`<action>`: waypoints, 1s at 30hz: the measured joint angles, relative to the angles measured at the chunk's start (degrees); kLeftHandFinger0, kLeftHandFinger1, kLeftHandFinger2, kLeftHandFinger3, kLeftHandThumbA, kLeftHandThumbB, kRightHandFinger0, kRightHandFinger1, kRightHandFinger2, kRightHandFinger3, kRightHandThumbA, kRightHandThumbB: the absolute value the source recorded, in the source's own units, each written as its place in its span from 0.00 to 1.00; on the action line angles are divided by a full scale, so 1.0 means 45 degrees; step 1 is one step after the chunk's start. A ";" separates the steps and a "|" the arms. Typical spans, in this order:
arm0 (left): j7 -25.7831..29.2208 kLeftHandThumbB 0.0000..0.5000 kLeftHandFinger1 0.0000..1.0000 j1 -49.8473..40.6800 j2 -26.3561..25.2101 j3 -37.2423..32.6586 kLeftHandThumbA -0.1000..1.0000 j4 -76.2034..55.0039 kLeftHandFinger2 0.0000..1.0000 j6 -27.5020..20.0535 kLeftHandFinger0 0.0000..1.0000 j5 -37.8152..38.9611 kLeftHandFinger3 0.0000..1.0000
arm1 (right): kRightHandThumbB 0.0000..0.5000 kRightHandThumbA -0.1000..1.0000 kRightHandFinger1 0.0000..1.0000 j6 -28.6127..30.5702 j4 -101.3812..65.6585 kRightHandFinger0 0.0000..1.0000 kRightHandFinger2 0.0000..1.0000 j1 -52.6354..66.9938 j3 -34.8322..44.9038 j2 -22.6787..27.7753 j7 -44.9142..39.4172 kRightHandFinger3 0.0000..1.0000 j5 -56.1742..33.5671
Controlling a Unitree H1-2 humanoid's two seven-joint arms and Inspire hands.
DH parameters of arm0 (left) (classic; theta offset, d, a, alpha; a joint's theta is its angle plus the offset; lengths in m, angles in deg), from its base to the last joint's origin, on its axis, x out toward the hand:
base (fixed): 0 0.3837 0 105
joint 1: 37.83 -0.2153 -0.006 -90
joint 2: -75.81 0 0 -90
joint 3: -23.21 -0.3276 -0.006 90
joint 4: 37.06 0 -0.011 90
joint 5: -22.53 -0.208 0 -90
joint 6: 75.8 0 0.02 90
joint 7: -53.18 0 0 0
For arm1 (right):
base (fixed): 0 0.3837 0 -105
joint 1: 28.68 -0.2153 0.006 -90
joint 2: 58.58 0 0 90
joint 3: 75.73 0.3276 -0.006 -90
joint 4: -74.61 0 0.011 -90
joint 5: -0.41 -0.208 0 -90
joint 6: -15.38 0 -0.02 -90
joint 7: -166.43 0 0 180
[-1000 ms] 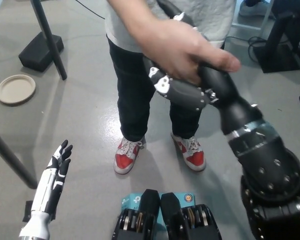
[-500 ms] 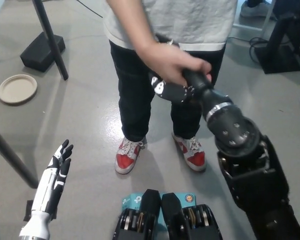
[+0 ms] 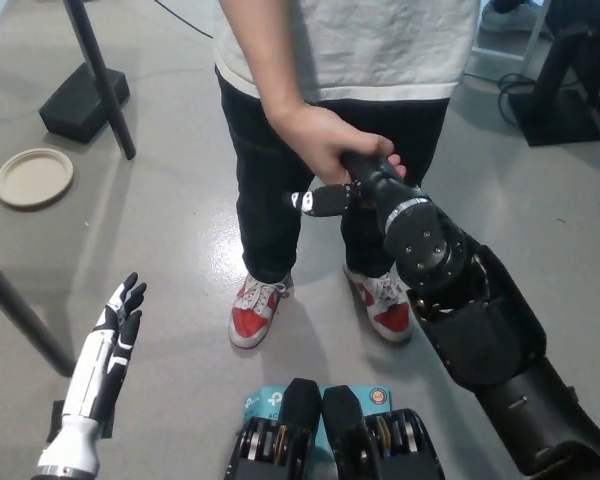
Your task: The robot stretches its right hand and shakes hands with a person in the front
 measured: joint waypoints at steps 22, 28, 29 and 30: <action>0.0002 0.07 1.00 -0.0483 0.0014 -0.0112 0.99 -0.0045 1.00 -0.0004 1.00 0.0022 1.00 | 1.00 1.00 1.00 0.0049 -0.7079 1.00 1.00 0.4631 0.1926 0.1347 -0.1172 1.00 -0.1999; 0.0001 0.08 1.00 -0.0590 0.0044 -0.0189 1.00 -0.0022 1.00 -0.0011 1.00 0.0042 1.00 | 0.73 1.00 1.00 0.0668 -0.6813 1.00 1.00 0.6623 0.3371 0.1368 -0.1252 1.00 -0.3461; 0.0000 0.08 1.00 -0.0636 0.0045 -0.0209 1.00 -0.0015 1.00 -0.0011 1.00 0.0044 1.00 | 0.67 1.00 1.00 0.0773 -0.6606 1.00 1.00 0.6885 0.3579 0.1366 -0.1259 1.00 -0.3671; 0.0000 0.10 1.00 -0.0691 0.0047 -0.0232 1.00 0.0002 1.00 -0.0011 1.00 0.0044 1.00 | 0.58 1.00 1.00 0.0921 -0.6270 1.00 1.00 0.7215 0.3849 0.1360 -0.1270 1.00 -0.3933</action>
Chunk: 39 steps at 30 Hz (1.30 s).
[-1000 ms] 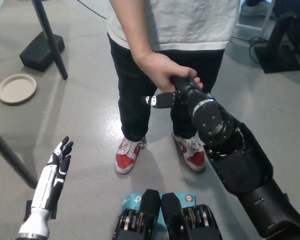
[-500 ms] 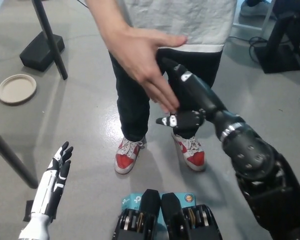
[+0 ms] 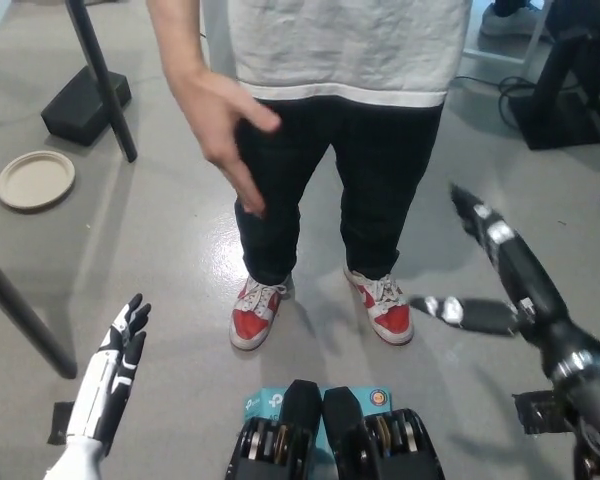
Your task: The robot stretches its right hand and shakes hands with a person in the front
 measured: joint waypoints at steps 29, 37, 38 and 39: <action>0.0002 0.14 1.00 -0.0255 0.0059 0.0027 1.00 -0.0123 1.00 -0.0180 1.00 0.0147 1.00 | 0.53 1.00 1.00 0.2089 0.2772 1.00 1.00 0.1813 0.0533 0.0079 -0.0827 1.00 -0.3059; 0.0005 0.10 1.00 -0.0250 0.0058 0.0060 1.00 -0.0110 1.00 -0.0287 1.00 0.0182 1.00 | 0.59 1.00 1.00 0.2192 0.2764 1.00 1.00 0.1694 0.0142 0.0278 -0.0790 1.00 -0.2696; 0.0006 0.10 1.00 -0.0250 0.0058 0.0064 1.00 -0.0107 1.00 -0.0295 1.00 0.0183 1.00 | 0.58 1.00 1.00 0.2194 0.2763 1.00 1.00 0.1666 0.0099 0.0292 -0.0787 1.00 -0.2662; 0.0006 0.10 1.00 -0.0251 0.0058 0.0067 1.00 -0.0107 1.00 -0.0299 1.00 0.0184 1.00 | 0.58 1.00 1.00 0.2196 0.2763 1.00 1.00 0.1645 0.0071 0.0301 -0.0782 1.00 -0.2636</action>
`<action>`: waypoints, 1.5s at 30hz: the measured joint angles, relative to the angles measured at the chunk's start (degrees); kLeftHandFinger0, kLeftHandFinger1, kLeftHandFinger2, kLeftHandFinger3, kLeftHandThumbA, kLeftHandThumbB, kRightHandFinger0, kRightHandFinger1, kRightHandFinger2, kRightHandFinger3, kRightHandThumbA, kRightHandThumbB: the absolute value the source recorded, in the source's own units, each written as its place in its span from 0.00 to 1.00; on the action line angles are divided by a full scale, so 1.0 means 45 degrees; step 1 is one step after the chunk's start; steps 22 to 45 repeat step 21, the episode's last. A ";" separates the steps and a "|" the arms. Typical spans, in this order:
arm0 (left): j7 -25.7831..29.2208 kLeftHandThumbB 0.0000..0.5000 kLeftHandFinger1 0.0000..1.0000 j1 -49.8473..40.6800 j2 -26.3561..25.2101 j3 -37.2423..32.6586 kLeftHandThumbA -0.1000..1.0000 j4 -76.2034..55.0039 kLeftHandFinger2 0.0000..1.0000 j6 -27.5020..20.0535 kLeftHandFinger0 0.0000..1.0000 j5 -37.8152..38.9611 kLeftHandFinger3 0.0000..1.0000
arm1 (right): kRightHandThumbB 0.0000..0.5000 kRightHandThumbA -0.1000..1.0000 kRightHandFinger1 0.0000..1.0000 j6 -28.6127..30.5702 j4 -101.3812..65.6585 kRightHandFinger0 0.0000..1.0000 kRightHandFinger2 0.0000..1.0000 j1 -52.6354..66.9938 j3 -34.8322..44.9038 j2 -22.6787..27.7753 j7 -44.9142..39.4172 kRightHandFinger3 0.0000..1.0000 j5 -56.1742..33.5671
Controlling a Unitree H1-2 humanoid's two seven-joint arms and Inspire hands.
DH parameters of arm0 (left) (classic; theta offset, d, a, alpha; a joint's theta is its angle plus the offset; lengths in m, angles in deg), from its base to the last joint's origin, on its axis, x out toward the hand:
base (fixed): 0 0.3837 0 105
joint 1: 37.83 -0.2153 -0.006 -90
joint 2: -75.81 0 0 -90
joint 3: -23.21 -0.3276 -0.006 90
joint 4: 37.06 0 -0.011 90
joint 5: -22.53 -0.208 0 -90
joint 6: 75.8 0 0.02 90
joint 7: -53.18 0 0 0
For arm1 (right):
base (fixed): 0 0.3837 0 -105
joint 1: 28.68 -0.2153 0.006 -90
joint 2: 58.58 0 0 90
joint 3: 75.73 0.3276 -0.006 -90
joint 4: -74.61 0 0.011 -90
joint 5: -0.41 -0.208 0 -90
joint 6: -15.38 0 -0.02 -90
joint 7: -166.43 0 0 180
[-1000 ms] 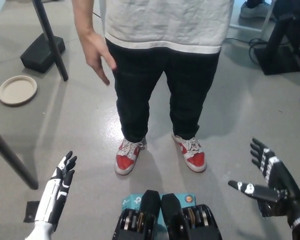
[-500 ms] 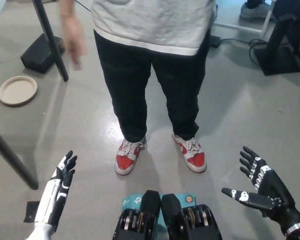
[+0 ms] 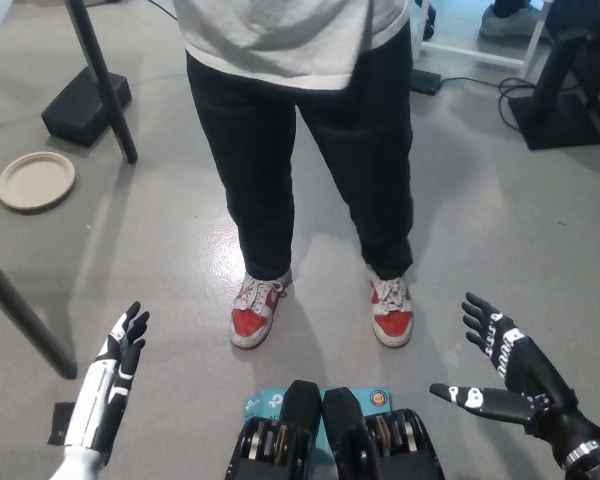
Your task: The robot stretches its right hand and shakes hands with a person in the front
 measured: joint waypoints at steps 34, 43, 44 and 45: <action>0.0010 0.09 1.00 0.0177 -0.0017 0.0032 1.00 0.0013 1.00 -0.0003 1.00 -0.0011 1.00 | 0.62 1.00 1.00 0.0084 0.0091 1.00 1.00 -0.0312 -0.0683 0.0585 0.0080 1.00 0.1073; 0.0010 0.09 1.00 0.0177 -0.0017 0.0032 1.00 0.0013 1.00 -0.0003 1.00 -0.0011 1.00 | 0.62 1.00 1.00 0.0084 0.0091 1.00 1.00 -0.0312 -0.0683 0.0585 0.0080 1.00 0.1073; 0.0010 0.09 1.00 0.0177 -0.0017 0.0032 1.00 0.0013 1.00 -0.0003 1.00 -0.0011 1.00 | 0.62 1.00 1.00 0.0084 0.0091 1.00 1.00 -0.0312 -0.0683 0.0585 0.0080 1.00 0.1073; 0.0010 0.09 1.00 0.0177 -0.0017 0.0032 1.00 0.0013 1.00 -0.0003 1.00 -0.0011 1.00 | 0.62 1.00 1.00 0.0084 0.0091 1.00 1.00 -0.0312 -0.0683 0.0585 0.0080 1.00 0.1073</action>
